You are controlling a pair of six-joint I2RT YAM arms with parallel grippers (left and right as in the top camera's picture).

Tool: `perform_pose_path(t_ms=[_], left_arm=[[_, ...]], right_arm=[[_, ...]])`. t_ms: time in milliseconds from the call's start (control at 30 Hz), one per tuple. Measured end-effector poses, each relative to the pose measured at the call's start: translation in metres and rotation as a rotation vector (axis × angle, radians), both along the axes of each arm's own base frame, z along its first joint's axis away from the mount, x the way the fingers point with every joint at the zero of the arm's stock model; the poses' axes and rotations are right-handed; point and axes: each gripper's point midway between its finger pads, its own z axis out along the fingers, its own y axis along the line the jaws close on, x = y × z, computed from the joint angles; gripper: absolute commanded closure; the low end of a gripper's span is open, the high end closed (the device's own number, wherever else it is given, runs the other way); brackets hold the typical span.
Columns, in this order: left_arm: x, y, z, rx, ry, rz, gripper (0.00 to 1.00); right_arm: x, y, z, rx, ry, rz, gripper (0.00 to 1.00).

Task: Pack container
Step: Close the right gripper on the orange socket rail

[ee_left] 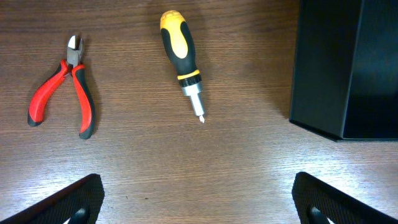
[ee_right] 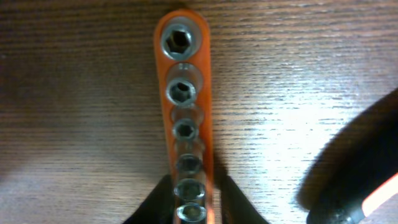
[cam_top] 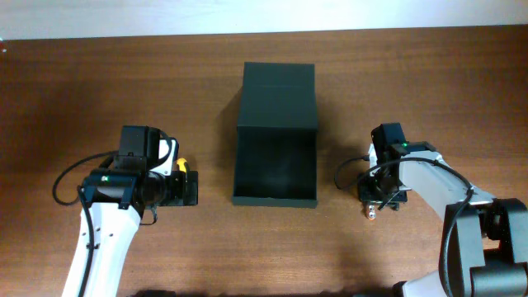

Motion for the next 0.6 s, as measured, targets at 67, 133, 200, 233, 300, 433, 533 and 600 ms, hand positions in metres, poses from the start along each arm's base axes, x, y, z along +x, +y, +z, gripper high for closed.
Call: perform_pose_path(t_ms=[67, 133, 200, 233, 300, 433, 533, 600], left_arm=[[0.001, 0.000, 0.000, 0.000, -0.003, 0.000, 0.01], [0.001, 0.000, 0.000, 0.000, -0.003, 0.000, 0.01], [0.001, 0.000, 0.000, 0.000, -0.004, 0.000, 0.01], [0.001, 0.000, 0.000, 0.000, -0.004, 0.000, 0.01], [0.001, 0.000, 0.000, 0.000, -0.004, 0.000, 0.01], [0.001, 0.000, 0.000, 0.000, -0.004, 0.000, 0.01], [0.002, 0.000, 0.001, -0.001, -0.008, 0.000, 0.01], [0.002, 0.000, 0.001, -0.001, -0.010, 0.000, 0.01]], right_arm=[[0.000, 0.000, 0.000, 0.000, 0.000, -0.002, 0.96], [0.000, 0.000, 0.000, 0.000, 0.001, -0.001, 0.96], [0.000, 0.000, 0.000, 0.000, 0.000, -0.001, 0.96], [0.000, 0.000, 0.000, 0.001, 0.000, -0.001, 0.96], [0.000, 0.001, 0.000, 0.003, 0.001, -0.002, 0.96], [-0.005, 0.001, 0.003, 0.007, 0.028, -0.002, 0.96], [-0.007, 0.002, 0.016, 0.011, 0.061, -0.001, 0.96], [0.005, 0.004, 0.033, 0.012, 0.039, 0.004, 0.96]])
